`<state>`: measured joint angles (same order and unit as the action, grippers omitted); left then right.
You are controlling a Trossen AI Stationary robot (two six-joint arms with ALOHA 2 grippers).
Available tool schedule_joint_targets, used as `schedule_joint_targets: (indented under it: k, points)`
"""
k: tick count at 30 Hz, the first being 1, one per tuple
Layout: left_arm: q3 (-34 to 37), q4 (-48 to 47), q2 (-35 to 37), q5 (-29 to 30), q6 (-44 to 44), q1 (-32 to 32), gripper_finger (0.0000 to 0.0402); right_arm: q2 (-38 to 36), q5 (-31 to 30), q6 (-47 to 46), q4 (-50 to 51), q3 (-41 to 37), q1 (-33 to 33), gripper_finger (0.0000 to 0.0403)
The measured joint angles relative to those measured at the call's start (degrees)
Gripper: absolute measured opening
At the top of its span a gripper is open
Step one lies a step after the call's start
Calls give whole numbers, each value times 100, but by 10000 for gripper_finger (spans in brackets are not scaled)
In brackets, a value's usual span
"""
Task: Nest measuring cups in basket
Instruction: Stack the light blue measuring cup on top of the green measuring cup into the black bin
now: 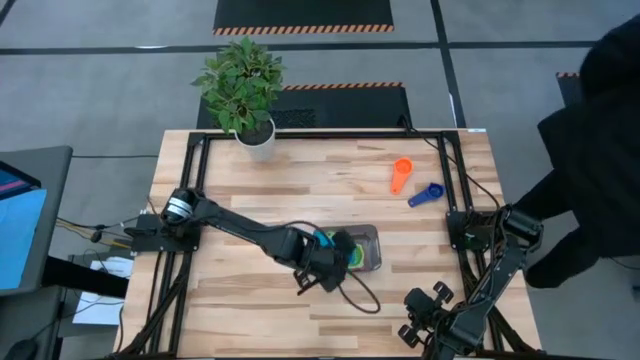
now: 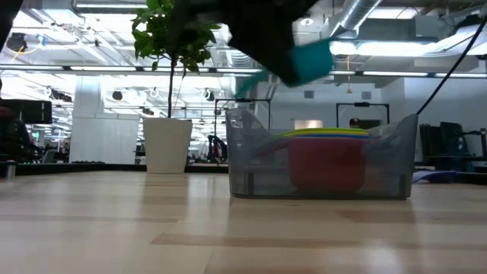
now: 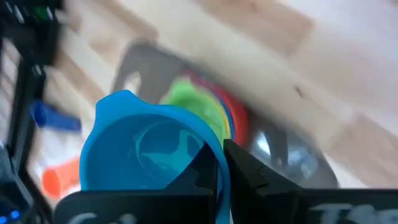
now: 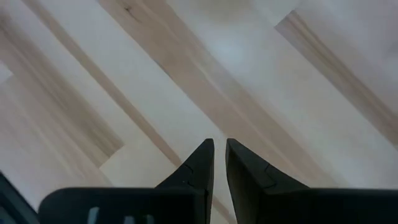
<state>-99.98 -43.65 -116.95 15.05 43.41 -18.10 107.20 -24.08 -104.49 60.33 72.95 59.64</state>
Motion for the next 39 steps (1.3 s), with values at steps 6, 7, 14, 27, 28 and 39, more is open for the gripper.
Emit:
schedule_joint_targets:
  k: [6, 7, 14, 27, 28, 39]
  points:
    - [-2, 335, -407, 34, 93, 41, 0, 0, 0, 2, -76, 0, -20, 65]
    - [2, 413, -446, 77, 166, 53, 0, 0, 0, 2, -57, 0, -30, 65]
    - [2, 427, -519, -175, 380, 223, 1, 0, 2, 9, -22, 0, -42, 65]
    - [-4, 551, -513, -429, 776, 277, 61, 0, 7, 13, -17, 0, -42, 65]
    - [-4, 548, -513, -429, 736, 291, 65, 0, 7, 13, -17, 0, -42, 65]
    - [-4, 541, -513, -283, 354, 505, 103, 0, 7, -1, -19, 0, -42, 65]
